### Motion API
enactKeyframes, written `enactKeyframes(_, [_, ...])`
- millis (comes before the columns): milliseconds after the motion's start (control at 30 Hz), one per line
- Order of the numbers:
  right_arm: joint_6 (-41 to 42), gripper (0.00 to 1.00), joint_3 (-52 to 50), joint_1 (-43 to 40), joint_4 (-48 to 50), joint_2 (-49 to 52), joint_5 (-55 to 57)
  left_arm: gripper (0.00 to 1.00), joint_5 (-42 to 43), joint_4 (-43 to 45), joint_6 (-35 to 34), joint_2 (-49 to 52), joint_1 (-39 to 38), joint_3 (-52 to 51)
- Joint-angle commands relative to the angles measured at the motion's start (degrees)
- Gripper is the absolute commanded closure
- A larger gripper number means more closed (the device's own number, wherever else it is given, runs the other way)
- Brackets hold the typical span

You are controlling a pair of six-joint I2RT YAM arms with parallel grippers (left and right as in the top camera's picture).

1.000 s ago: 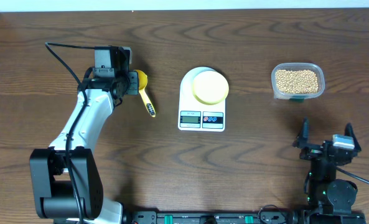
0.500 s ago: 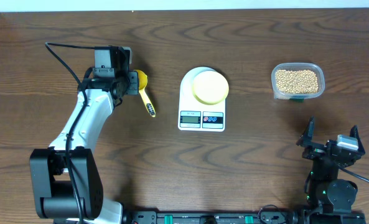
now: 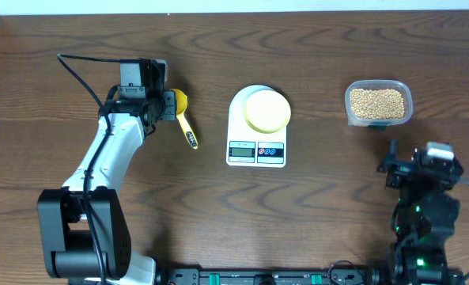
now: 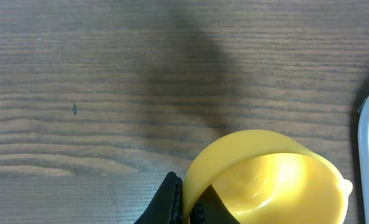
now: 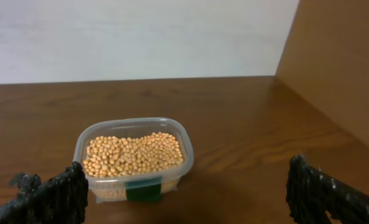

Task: Scoop item into bowl and weigh 50g on scale
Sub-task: 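Move the right gripper forward to the soybean tub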

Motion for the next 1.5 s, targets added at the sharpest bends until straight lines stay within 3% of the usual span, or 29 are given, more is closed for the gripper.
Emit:
enactKeyframes(0, [-0.5, 0.01, 3.9, -0.7, 1.6, 7.0, -2.8, 0.92, 0.3, 0.1, -0.6, -1.1, 0.0, 0.4])
enactKeyframes(133, [-0.6, 0.01, 8.9, -1.5, 5.7, 18.5, -7.1, 0.92, 0.3, 0.1, -0.6, -1.1, 0.0, 0.4])
enactKeyframes(400, [-1.6, 0.01, 16.0, -3.0, 6.0, 28.9, -16.7, 0.92, 0.3, 0.1, -0.6, -1.1, 0.0, 0.4])
enactKeyframes(967, [-2.2, 0.01, 17.2, -9.9, 6.2, 30.7, -36.4, 0.92, 0.3, -0.1, -0.4, -1.1, 0.0, 0.4])
enactKeyframes(1467, [-2.2, 0.01, 21.7, -11.0, 6.1, 37.4, -44.2, 0.92, 0.3, -0.1, -0.4, -1.1, 0.0, 0.4])
